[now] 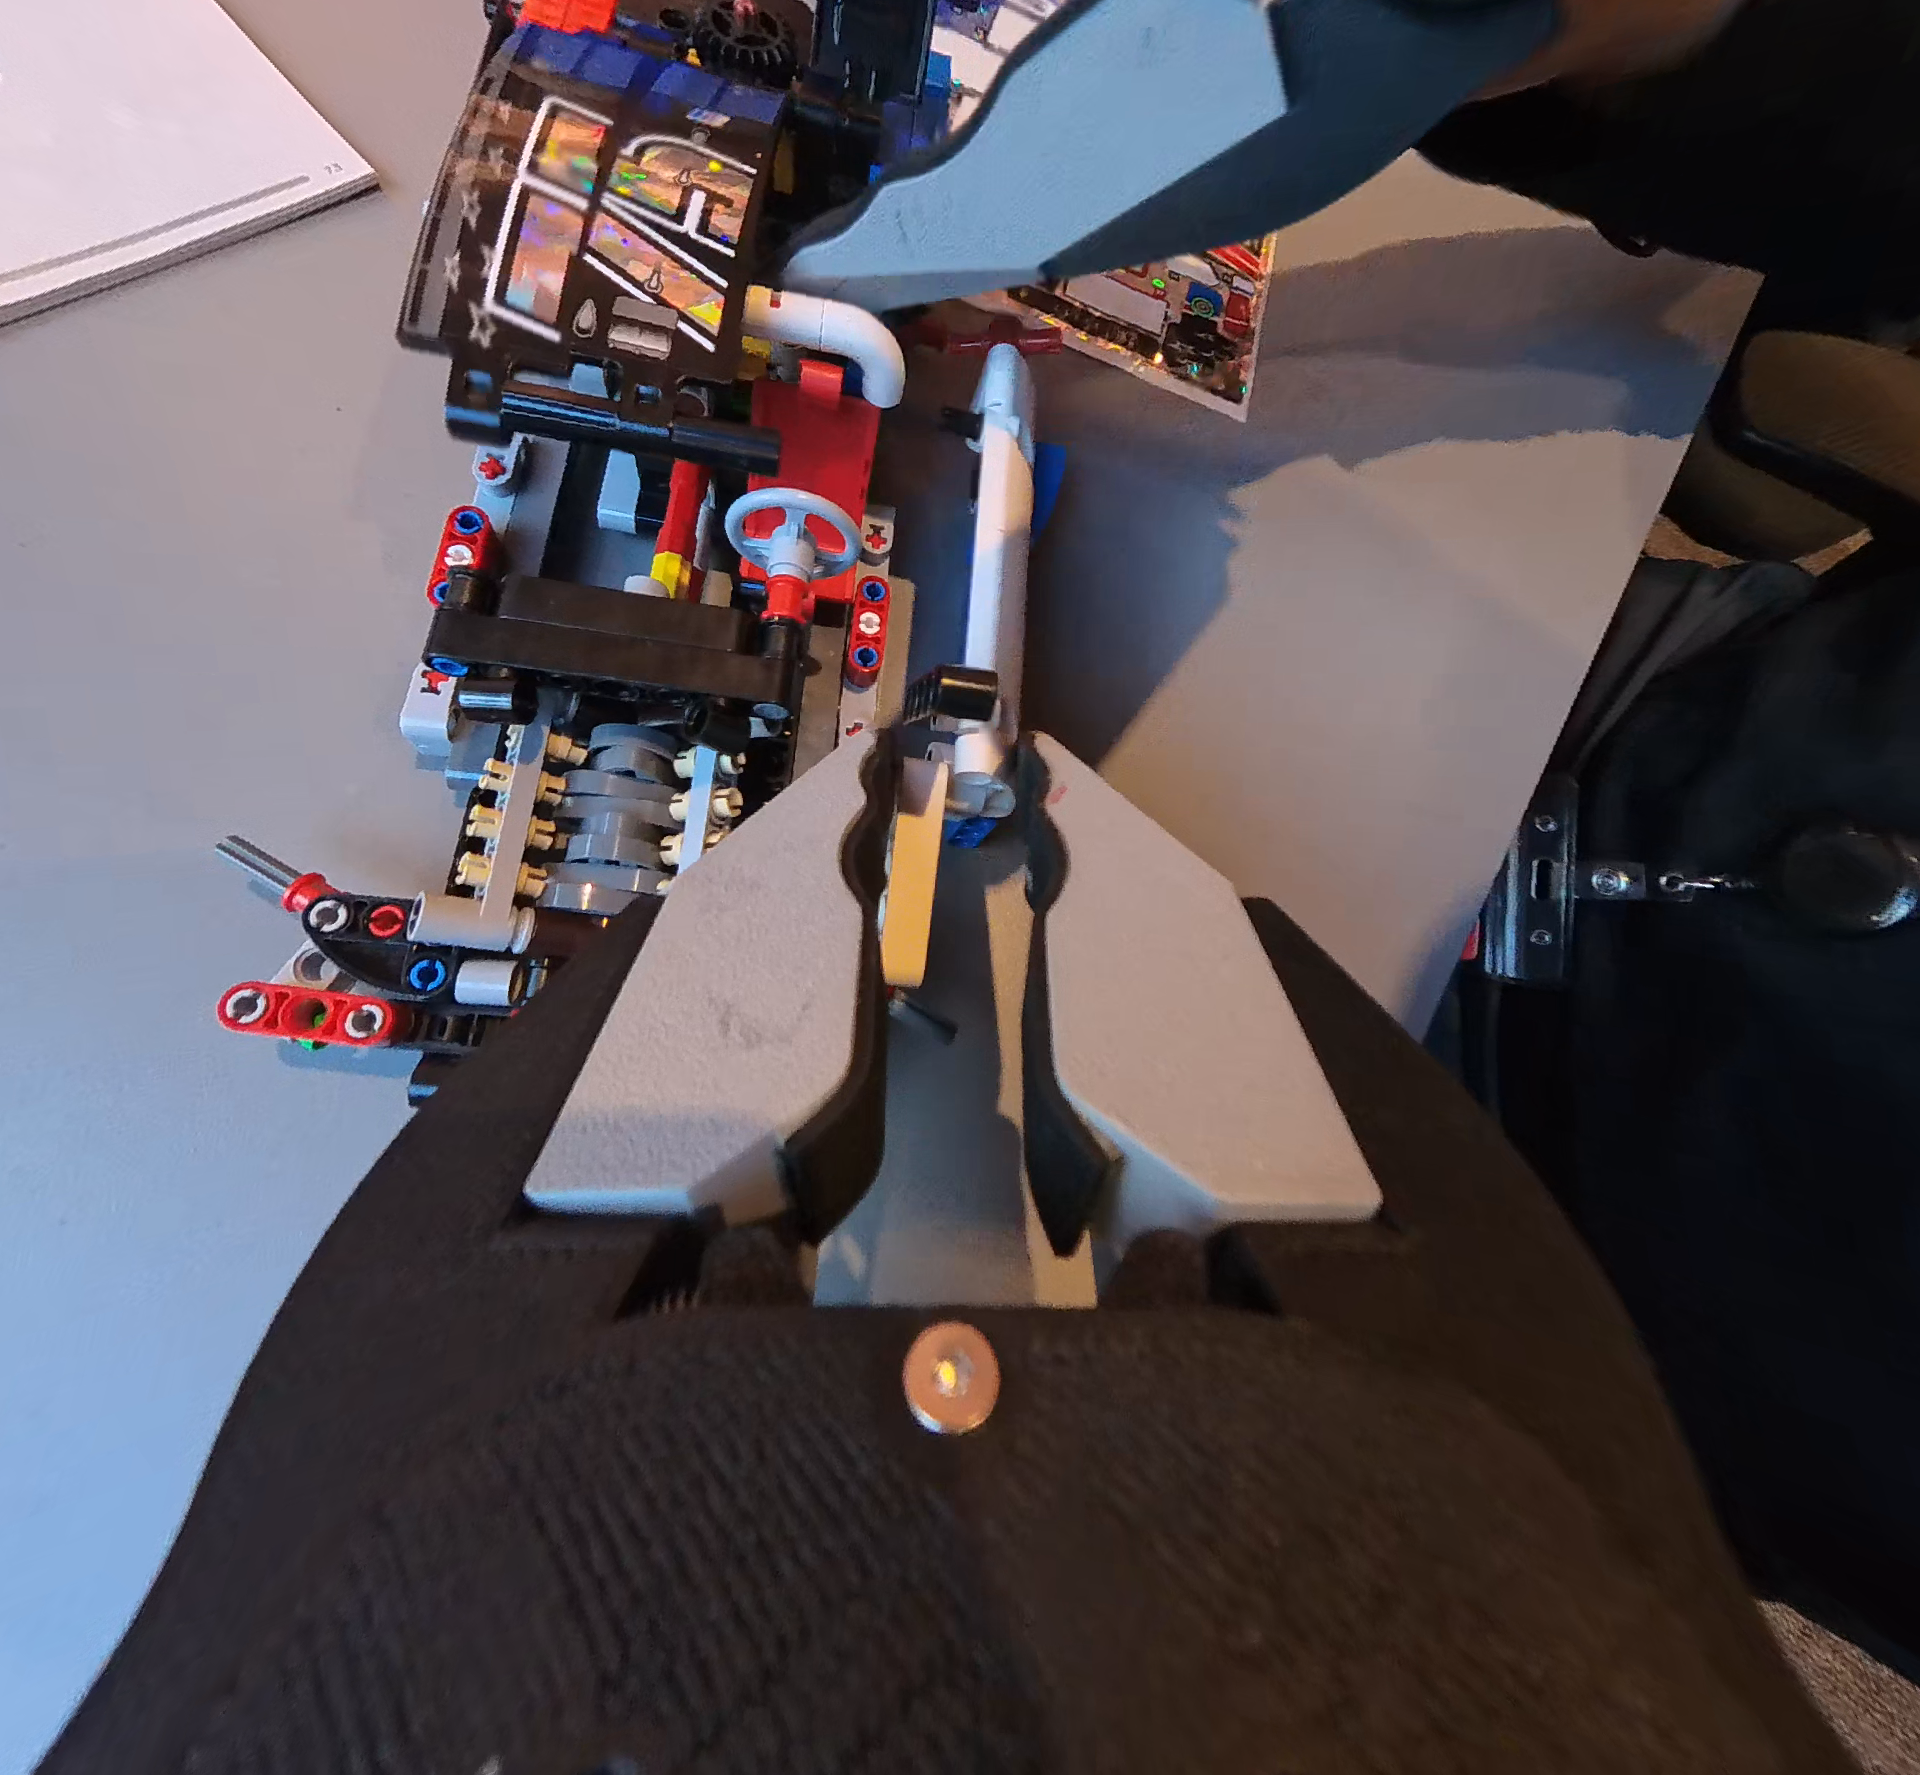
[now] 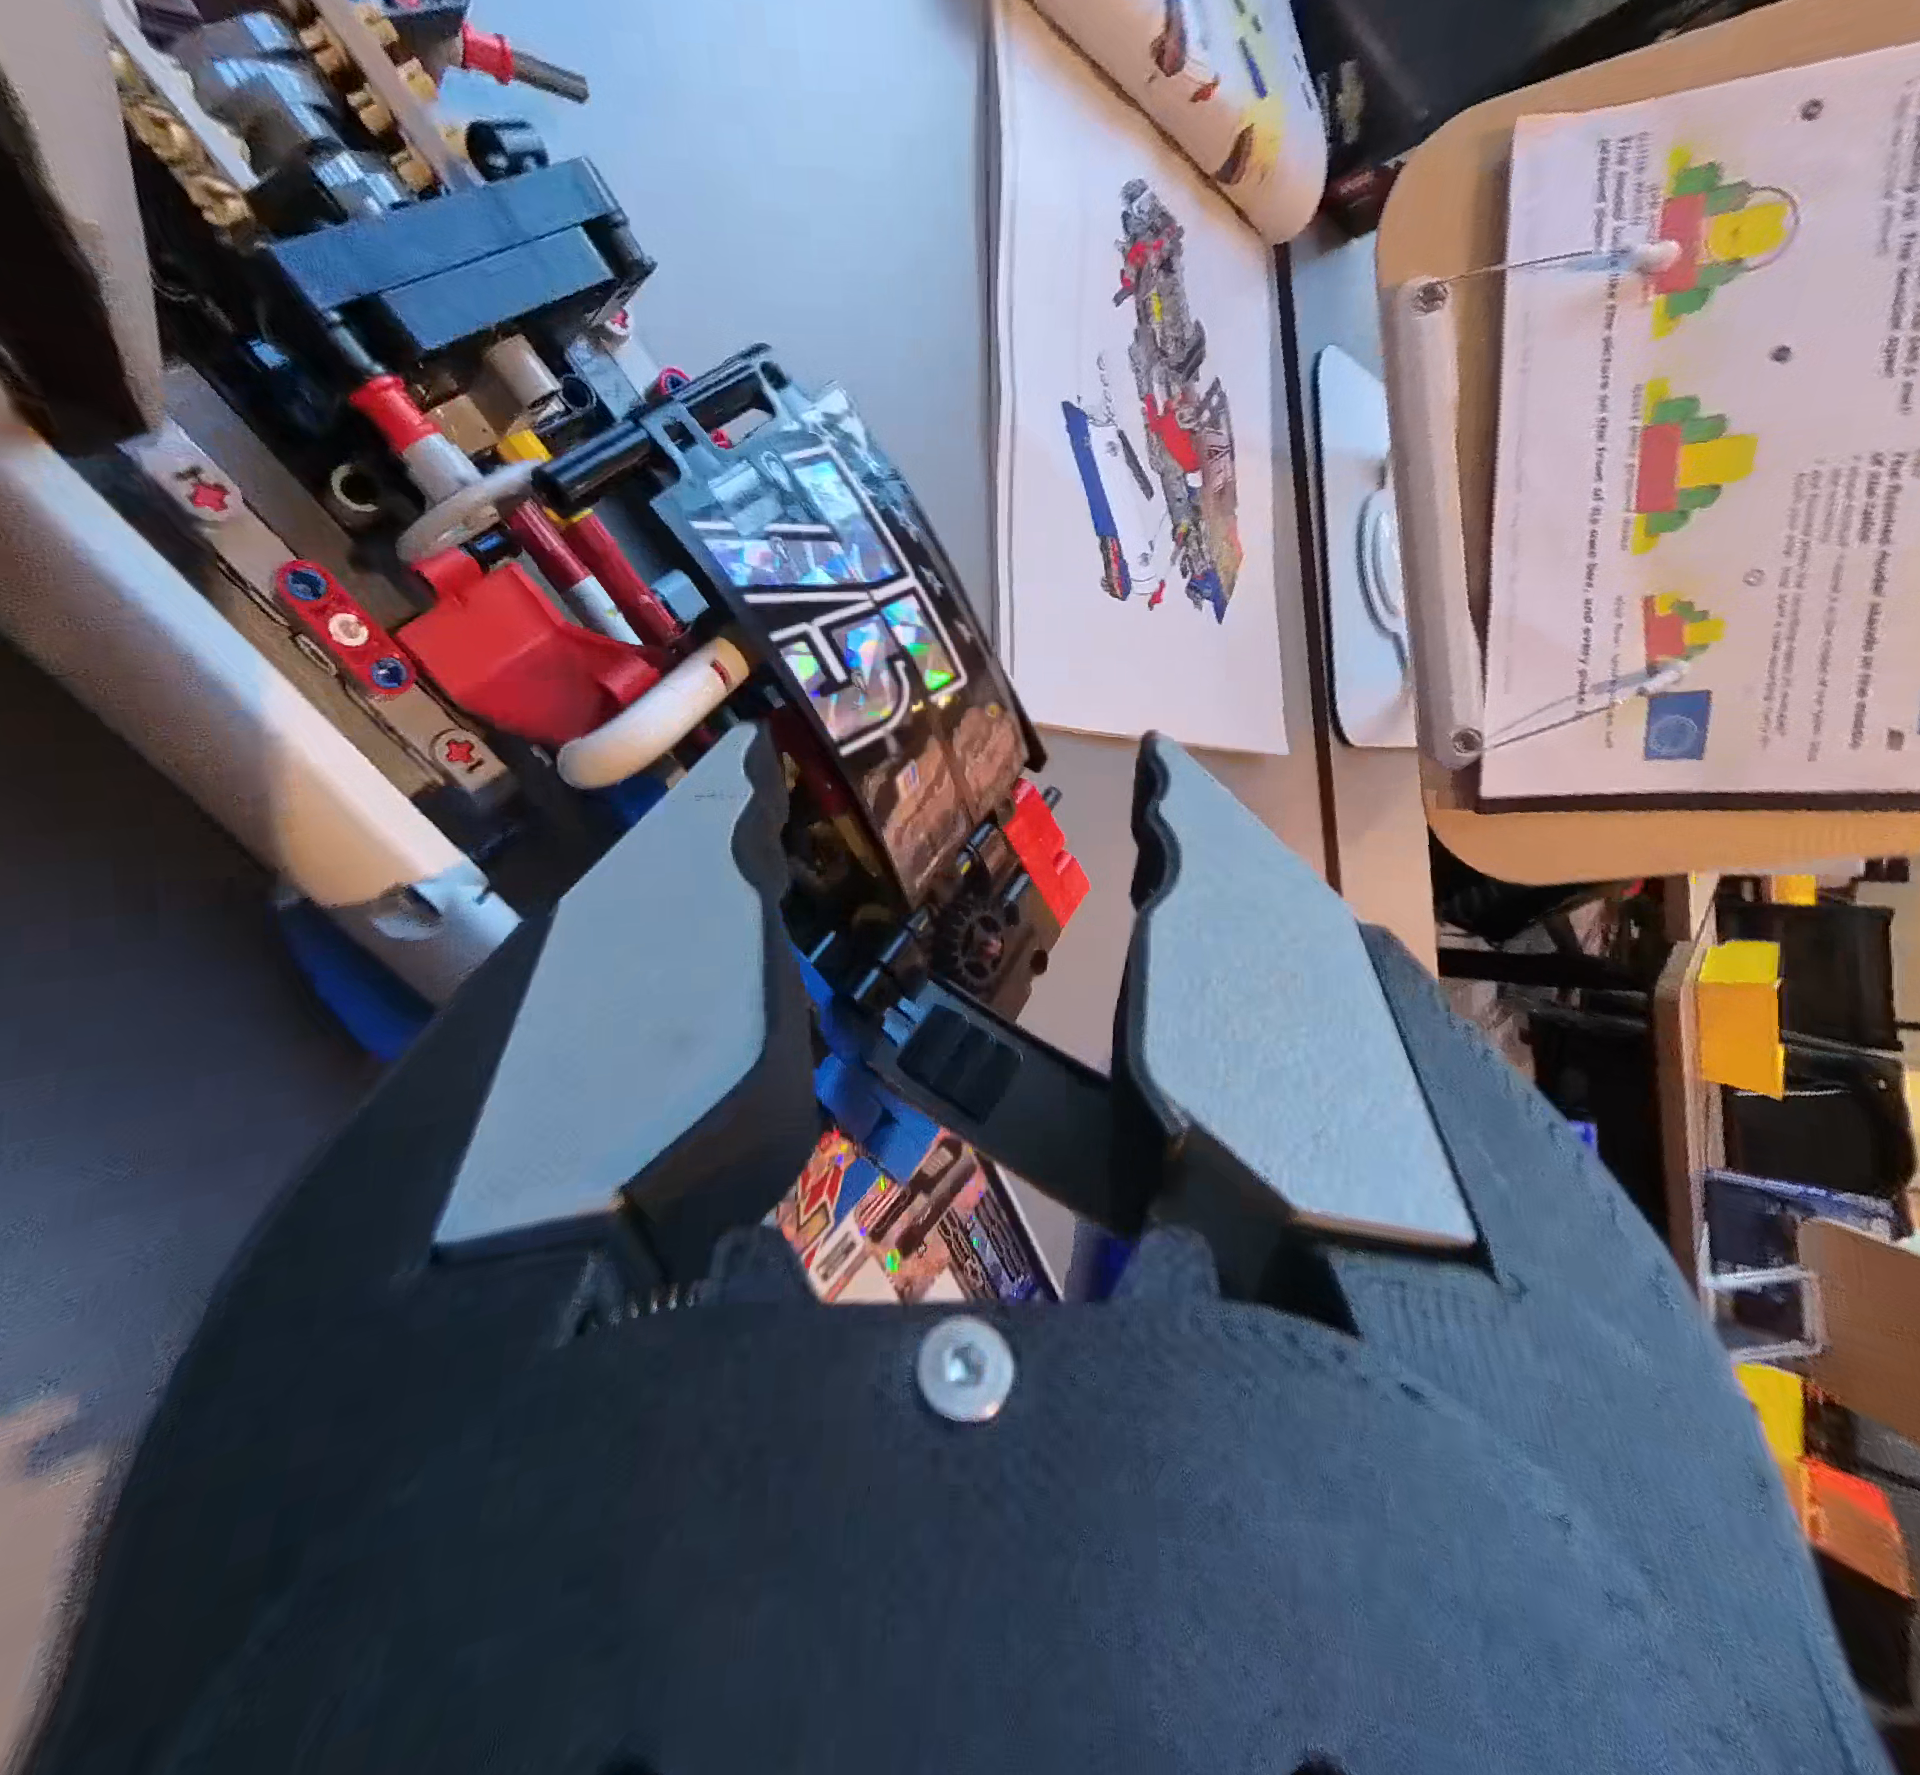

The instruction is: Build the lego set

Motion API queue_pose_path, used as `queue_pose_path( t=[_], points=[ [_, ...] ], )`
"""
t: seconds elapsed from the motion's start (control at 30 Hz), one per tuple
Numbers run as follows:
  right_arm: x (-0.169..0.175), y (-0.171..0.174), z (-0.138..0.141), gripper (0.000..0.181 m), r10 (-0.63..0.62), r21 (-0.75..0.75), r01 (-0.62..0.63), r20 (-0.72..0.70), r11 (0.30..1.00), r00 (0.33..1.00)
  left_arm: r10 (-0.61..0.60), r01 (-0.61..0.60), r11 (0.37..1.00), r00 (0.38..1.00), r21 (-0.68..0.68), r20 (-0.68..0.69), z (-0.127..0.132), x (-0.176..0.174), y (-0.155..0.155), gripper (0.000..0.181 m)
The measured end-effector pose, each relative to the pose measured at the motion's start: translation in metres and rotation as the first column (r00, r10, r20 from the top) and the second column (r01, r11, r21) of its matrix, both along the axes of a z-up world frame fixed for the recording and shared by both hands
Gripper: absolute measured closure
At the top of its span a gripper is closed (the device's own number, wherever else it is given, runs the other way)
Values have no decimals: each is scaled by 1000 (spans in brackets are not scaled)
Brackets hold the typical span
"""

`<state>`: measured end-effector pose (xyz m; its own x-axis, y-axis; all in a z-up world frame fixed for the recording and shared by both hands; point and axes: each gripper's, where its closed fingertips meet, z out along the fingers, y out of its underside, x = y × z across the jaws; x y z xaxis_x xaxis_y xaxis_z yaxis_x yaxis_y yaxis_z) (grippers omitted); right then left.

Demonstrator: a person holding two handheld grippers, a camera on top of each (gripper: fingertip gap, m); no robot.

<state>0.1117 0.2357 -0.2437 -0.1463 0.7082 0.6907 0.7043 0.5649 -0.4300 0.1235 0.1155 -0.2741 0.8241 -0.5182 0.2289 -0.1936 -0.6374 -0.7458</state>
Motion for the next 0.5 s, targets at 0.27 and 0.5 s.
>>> queue_pose_path(
  t=[0.27, 0.5],
  points=[
    [12, 20, 36, 144, -73, -11, 73, -247, 997, 966, -3, 3, 1000, 1000, 0, 14, 0, 0, 0, 161],
    [64, 67, 64, 122, -340, -255, 254, -399, 933, 851, -2, 3, 1000, 1000, -2, 22, 0, 0, 0, 161]
  ],
)
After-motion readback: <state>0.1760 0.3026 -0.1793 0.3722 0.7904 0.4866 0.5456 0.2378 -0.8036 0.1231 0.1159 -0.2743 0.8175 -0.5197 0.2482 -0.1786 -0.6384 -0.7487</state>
